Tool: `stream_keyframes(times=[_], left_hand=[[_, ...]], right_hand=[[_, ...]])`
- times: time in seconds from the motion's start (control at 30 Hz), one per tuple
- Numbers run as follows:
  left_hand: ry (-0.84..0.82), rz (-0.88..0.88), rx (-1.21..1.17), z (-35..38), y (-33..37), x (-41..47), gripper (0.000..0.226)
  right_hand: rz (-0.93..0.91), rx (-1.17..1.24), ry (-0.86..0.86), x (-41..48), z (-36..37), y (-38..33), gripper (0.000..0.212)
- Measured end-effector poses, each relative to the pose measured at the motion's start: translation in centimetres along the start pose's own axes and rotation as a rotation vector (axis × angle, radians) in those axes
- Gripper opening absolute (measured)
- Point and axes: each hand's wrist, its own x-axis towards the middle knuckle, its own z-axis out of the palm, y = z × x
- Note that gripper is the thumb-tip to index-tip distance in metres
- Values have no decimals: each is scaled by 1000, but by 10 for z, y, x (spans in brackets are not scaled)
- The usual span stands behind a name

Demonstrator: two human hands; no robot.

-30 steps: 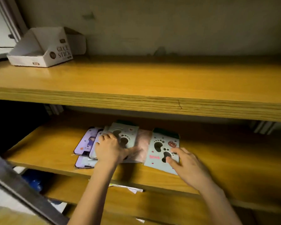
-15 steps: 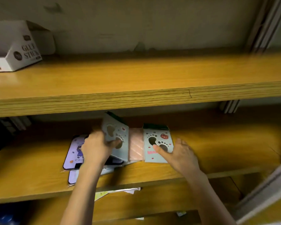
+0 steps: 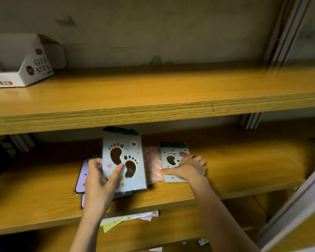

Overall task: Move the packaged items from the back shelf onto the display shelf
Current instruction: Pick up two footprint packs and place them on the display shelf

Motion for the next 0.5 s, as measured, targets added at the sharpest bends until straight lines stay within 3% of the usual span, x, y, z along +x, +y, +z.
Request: stream_keyframes(times=[0.3,0.4,0.5], left_hand=[[-25,-22,-47,7,1,-11,35],[-33,-37,-80,12,2,-14,34],[-49,-59,-112,21,4,-20,34]], right_hand=[[-1,212,26,-3,-1,0,124],[-47,434,92,-2,1,15,101],[-114,789,95,-5,1,41,60]])
